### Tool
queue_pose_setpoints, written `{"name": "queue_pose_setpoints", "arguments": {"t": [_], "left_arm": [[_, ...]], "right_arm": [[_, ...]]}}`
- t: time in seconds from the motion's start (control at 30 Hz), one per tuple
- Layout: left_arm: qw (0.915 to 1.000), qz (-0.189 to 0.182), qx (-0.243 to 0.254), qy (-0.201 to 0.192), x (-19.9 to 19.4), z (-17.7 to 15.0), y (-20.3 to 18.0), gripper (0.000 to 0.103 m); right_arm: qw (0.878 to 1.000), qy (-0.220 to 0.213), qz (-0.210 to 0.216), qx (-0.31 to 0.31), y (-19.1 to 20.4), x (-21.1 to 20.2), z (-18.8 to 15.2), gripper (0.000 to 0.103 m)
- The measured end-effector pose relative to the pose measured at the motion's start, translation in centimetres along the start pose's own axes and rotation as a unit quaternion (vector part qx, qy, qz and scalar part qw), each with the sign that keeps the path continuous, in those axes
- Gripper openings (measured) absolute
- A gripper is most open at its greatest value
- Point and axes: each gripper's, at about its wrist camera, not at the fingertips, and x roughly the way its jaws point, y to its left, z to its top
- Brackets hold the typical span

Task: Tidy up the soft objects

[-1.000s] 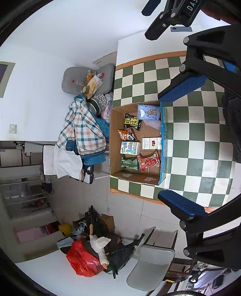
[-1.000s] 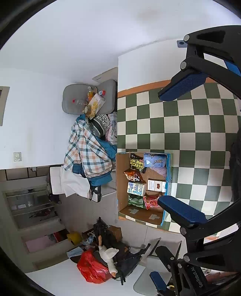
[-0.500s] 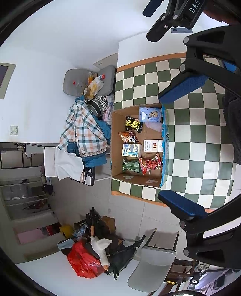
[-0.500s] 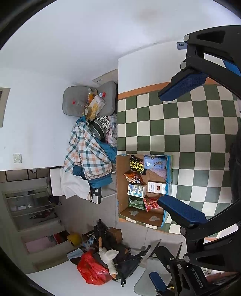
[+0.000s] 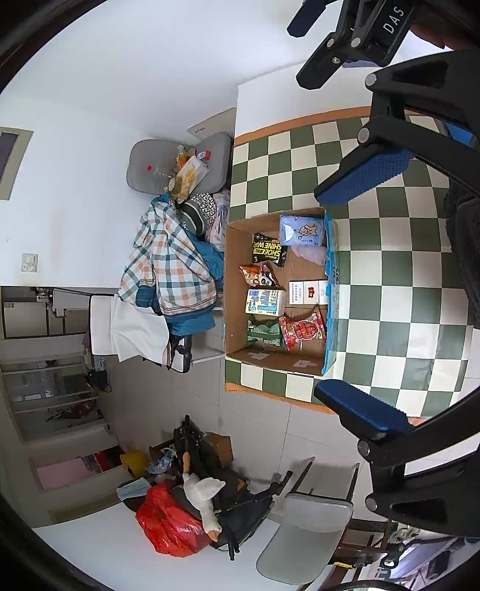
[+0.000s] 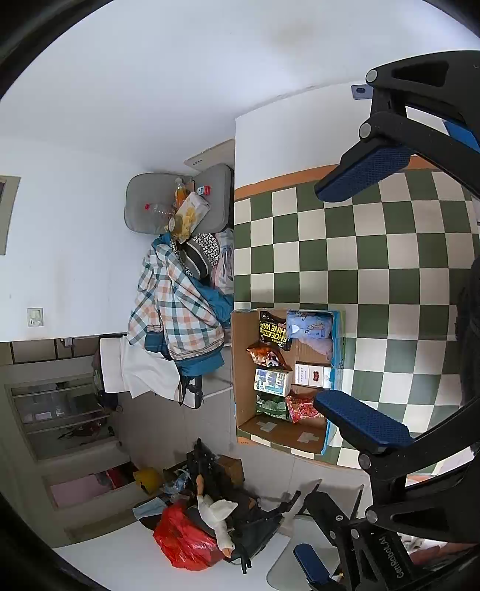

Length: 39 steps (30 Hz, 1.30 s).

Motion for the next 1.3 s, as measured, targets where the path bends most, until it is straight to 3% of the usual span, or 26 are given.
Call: {"name": "queue_pose_setpoints", "arguments": {"t": [1.3], "left_arm": [[1.0000,-0.002,0.001,-0.001,-0.05,-0.14,0.31,0.096]], "right_arm": [[1.000,0.000,0.001,-0.004,0.53,-0.04,-0.28,0.103]]}}
